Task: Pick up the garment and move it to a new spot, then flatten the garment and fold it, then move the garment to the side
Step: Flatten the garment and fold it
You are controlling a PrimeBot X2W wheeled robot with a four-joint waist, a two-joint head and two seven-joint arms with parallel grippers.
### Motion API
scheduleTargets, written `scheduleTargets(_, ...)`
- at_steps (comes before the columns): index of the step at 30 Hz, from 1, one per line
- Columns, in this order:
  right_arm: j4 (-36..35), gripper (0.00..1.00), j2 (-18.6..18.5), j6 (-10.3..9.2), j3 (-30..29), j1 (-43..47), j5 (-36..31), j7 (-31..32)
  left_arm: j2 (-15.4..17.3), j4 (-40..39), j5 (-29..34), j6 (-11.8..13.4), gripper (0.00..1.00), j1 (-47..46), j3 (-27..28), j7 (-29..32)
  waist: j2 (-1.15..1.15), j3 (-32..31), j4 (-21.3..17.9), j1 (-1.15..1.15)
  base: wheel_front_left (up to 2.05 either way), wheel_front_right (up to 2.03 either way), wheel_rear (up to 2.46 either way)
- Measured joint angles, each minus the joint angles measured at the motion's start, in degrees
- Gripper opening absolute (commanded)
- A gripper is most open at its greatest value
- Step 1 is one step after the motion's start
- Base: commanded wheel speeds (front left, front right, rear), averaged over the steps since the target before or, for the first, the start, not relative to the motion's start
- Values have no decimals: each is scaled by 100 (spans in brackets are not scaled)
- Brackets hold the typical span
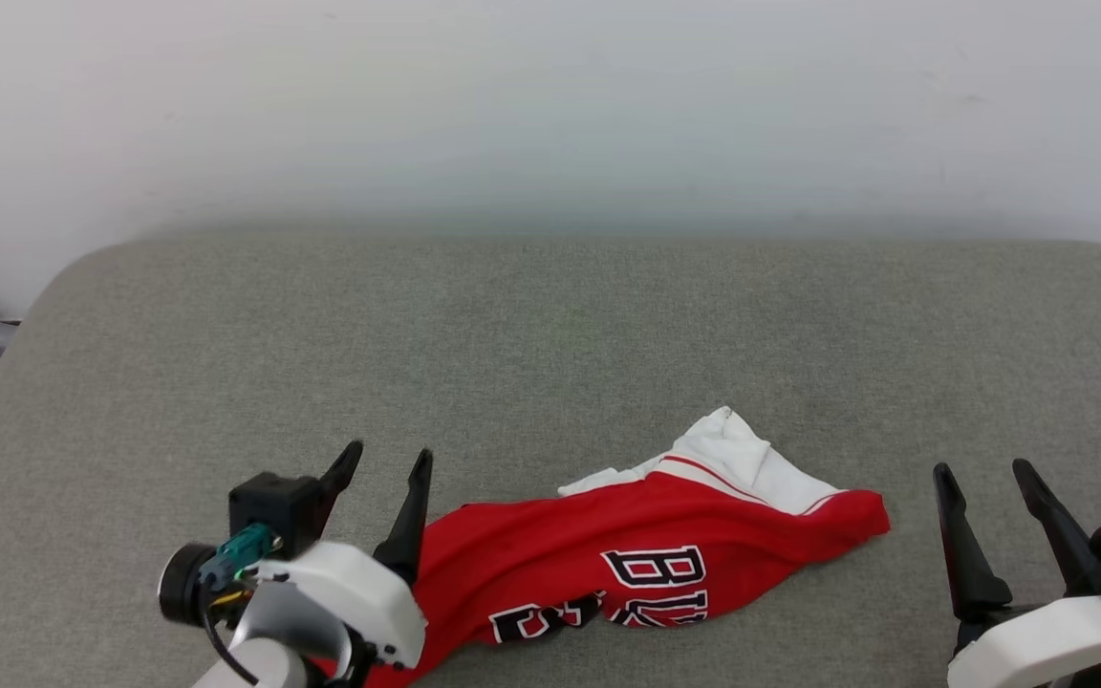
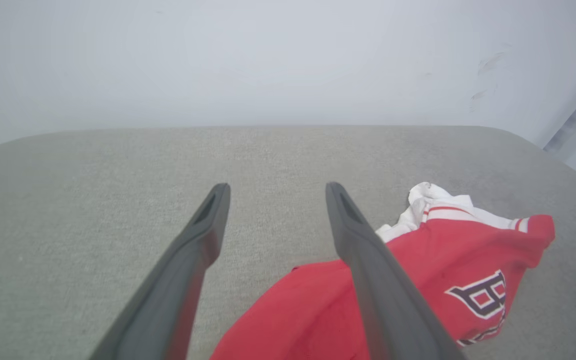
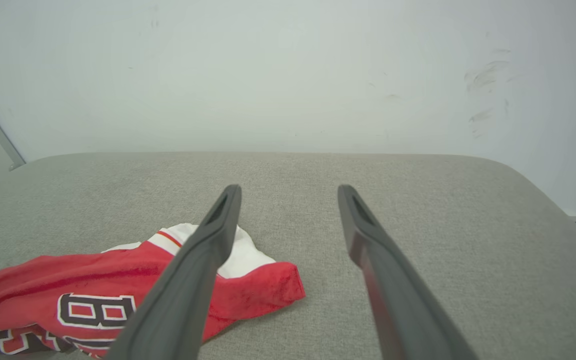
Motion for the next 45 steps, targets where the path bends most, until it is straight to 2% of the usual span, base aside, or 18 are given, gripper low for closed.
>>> scheduleTargets(8, -191, 100, 0, 0, -3, -194, -41, 43, -544, 49, 398, -370, 100, -1138, -364, -229, 0, 379, -172, 0, 0, 0, 0)
scheduleTargets(12, -204, 100, -1, 0, 44, -371, -43, 34, -783, 315, 452, -704, 100, -1745, -633, 2, 0, 653, -309, 1, 0, 0, 0)
scheduleTargets(21, -27, 100, 1, 0, 79, -626, 36, -138, -1178, 1235, 159, -1681, 100, -2854, -1302, 1447, 0, 1253, -767, 2, 0, 0, 0)
scheduleTargets(25, 124, 100, -1, 0, 103, -688, 136, -245, -1227, 1705, -48, -1830, 100, -3092, -1513, 2281, 0, 1432, -986, 2, 0, 0, 0)
scheduleTargets(33, 380, 100, -1, 0, 124, -790, 266, -464, -1124, 2314, -218, -1887, 100, -3277, -1822, 3452, 0, 1648, -1265, 1, 0, 0, 0)
scheduleTargets(34, 406, 100, -1, 0, 121, -798, 294, -467, -1115, 2324, -221, -1903, 48, -3309, -1842, 3512, 0, 1661, -1273, 1, 0, 0, 0)
scheduleTargets(35, 430, 100, -1, 0, 121, -798, 310, -480, -1105, 2321, -214, -1931, 27, -3346, -1866, 3539, 0, 1672, -1274, 1, 0, 0, 0)
scheduleTargets(36, 452, 100, -1, 0, 120, -799, 311, -514, -1092, 2306, -175, -1933, 0, -3368, -1890, 3505, 0, 1679, -1270, 1, 0, 0, 0)
scheduleTargets(40, 549, 100, -1, 0, 97, -831, 350, -547, -1089, 2192, 98, -1893, 0, -3415, -1893, 2970, 0, 1660, -1216, 1, 0, 0, 0)
scheduleTargets(45, 617, 100, 0, 0, 63, -828, 338, -526, -1092, 1972, 289, -1674, 0, -3459, -1745, 2199, 0, 1504, -1082, 2, 0, 0, 0)
